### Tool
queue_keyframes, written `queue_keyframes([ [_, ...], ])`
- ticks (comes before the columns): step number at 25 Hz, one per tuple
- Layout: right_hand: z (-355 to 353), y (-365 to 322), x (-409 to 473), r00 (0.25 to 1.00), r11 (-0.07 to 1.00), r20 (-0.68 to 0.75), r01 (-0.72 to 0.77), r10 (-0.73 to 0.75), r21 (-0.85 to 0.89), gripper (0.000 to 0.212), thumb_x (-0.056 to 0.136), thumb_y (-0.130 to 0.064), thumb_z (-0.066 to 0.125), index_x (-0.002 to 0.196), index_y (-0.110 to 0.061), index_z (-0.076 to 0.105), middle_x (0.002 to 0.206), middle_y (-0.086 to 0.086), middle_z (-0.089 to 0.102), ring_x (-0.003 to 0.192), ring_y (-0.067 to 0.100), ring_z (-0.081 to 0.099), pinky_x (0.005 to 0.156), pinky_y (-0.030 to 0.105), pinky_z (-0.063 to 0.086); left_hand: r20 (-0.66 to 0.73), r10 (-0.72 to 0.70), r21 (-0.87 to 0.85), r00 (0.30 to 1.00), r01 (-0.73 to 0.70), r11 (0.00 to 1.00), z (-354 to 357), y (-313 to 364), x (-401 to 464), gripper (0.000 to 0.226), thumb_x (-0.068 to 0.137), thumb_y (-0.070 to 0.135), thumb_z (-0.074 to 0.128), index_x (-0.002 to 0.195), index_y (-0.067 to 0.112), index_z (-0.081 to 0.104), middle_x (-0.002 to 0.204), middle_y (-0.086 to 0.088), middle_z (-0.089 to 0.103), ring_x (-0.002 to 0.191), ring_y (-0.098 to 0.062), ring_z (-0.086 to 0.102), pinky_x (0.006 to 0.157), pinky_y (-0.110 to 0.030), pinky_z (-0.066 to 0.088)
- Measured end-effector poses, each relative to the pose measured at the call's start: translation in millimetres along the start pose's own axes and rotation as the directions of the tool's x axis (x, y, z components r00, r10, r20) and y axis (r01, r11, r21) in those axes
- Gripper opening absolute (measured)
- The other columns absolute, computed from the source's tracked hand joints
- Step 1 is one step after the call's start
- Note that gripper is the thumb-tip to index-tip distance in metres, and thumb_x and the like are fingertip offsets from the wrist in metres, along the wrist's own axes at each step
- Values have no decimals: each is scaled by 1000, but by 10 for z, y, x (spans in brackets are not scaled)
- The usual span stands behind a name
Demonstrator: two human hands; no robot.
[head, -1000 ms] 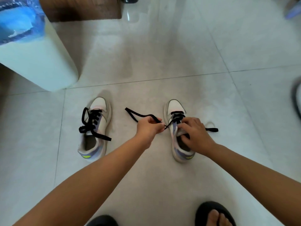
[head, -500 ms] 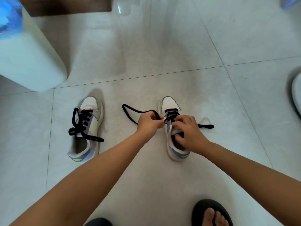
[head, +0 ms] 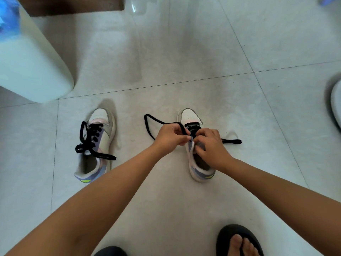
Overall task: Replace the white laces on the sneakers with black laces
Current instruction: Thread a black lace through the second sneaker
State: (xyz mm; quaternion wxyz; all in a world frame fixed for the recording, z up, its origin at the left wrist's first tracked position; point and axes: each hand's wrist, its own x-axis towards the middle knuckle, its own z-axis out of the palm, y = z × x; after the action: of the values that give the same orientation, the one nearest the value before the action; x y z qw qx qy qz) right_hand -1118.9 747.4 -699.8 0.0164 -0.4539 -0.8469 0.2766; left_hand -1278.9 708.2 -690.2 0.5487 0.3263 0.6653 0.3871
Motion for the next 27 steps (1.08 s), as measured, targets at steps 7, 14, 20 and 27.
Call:
queue_keyframes([
  [7,37,-49,93,998,998,13,-57,57,-42,21,89,-14,58,107,-8,68,124,2,51,118,25,34,96,36,35,-92,25,112,995,-14,994,98,-154,-39,14,76,5,74,72,12,63,66,11,60,63,-2,55,62,-17,41],
  [14,-9,-119,51,999,974,-12,45,-49,-220,21,93,-13,48,103,-6,65,119,5,57,107,29,45,80,33,41,-106,40,233,994,-15,972,302,-177,-327,23,91,27,59,106,12,50,96,1,52,79,-10,52,67,-13,41],
  [20,-88,-141,-9,996,987,-12,86,-88,-135,9,88,-5,55,83,0,61,110,13,54,81,33,56,64,34,42,-124,-233,499,965,264,826,642,-295,-609,22,98,32,33,104,12,38,102,-11,61,97,-33,58,68,-32,34],
  [27,-331,257,-1034,809,737,189,586,-557,-336,31,56,4,69,73,-16,52,74,1,51,67,18,40,51,26,34,-231,-196,539,953,293,790,602,-207,-506,20,97,25,32,105,10,43,106,-12,63,98,-32,59,70,-31,33],
])
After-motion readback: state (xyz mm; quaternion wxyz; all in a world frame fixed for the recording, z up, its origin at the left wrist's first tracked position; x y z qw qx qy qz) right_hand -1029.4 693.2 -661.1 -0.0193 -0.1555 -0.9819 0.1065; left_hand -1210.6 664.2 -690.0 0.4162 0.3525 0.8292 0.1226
